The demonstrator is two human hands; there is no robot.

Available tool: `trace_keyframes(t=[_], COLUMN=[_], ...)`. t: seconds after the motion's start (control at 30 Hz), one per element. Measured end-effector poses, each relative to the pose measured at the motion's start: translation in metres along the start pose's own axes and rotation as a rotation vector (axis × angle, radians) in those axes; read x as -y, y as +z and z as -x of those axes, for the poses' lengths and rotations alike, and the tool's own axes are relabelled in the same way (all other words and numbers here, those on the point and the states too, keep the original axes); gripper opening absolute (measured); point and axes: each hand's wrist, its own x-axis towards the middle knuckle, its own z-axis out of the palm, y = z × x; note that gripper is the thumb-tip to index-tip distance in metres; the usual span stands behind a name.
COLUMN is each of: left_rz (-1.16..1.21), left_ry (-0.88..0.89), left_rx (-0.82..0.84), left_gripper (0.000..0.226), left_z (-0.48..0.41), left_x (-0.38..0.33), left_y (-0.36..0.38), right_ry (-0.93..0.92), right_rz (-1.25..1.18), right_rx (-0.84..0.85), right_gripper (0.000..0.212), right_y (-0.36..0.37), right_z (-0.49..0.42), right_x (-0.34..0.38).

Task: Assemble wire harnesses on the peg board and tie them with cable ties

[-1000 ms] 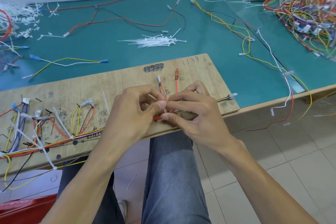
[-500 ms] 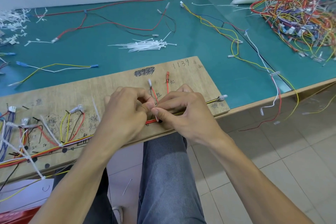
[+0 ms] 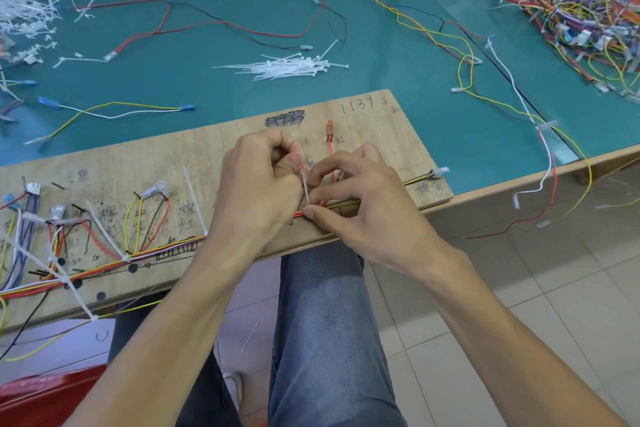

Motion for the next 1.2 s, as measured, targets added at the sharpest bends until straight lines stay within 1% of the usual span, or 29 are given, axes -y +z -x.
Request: trace_keyframes(t=[0.1,0.2,0.33,0.43,0.5,0.67,0.77,0.83,0.93,1.0,1.03,1.1,1.17,1.2], left_rz=[0.094,0.145,0.126,0.16,0.177,0.195,0.131,0.08,-0.022,-0.124,-0.192,-0.294,-0.381,-0.423], left_ry=[-0.002,0.009,0.059,0.052,0.046,0.061,0.085,0.111,0.166,0.198,0.216,0.261,0.281,0.284], left_rx=[-0.023,-0.032,-0.033,-0.065,-0.095,-0.109,-0.08,-0.048,-0.012,0.033,0.036,0.036,0.076,0.103], left_gripper=[0.019,0.017,0.021,0.022,0.021,0.021,0.024,0.022,0.015,0.006,0.009,0.025,0.042,0.048], left_z=[0.002,0.005,0.008,0.011,0.012,0.014,0.014,0.013,0.017,0.025,0.03,0.039,0.043,0.043], left_x=[-0.001,-0.001,-0.003,-0.001,-0.001,-0.003,0.0,0.0,0.001,0.004,0.005,0.007,0.008,0.009], left_y=[0.002,0.002,0.003,0.004,0.003,0.005,0.001,-0.005,-0.015,-0.019,-0.021,-0.025,-0.029,-0.029], right_ry=[-0.098,-0.165,-0.122,-0.063,-0.059,-0.046,-0.032,-0.029,-0.026,-0.012,-0.013,-0.02,-0.028,-0.029], right_rz=[0.076,0.087,0.055,0.02,0.017,0.023,0.024,0.024,0.037,0.045,0.047,0.033,0.021,0.013], right_rx=[-0.056,-0.114,-0.129,-0.074,-0.045,-0.027,-0.03,-0.052,-0.081,-0.089,-0.093,-0.116,-0.14,-0.156], right_gripper=[0.005,0.006,0.003,0.002,0.002,0.001,0.003,0.006,0.012,0.017,0.02,0.026,0.03,0.032], right_y=[0.005,0.01,0.01,0.005,0.003,0.002,0.003,0.003,0.005,0.005,0.004,0.005,0.007,0.007], right_z=[0.005,0.009,0.007,0.003,0.002,0.001,0.002,0.003,0.005,0.004,0.004,0.006,0.008,0.009], right_x=[-0.001,-0.003,-0.002,-0.001,0.0,0.001,0.001,0.001,0.001,-0.001,-0.002,-0.001,0.0,0.002])
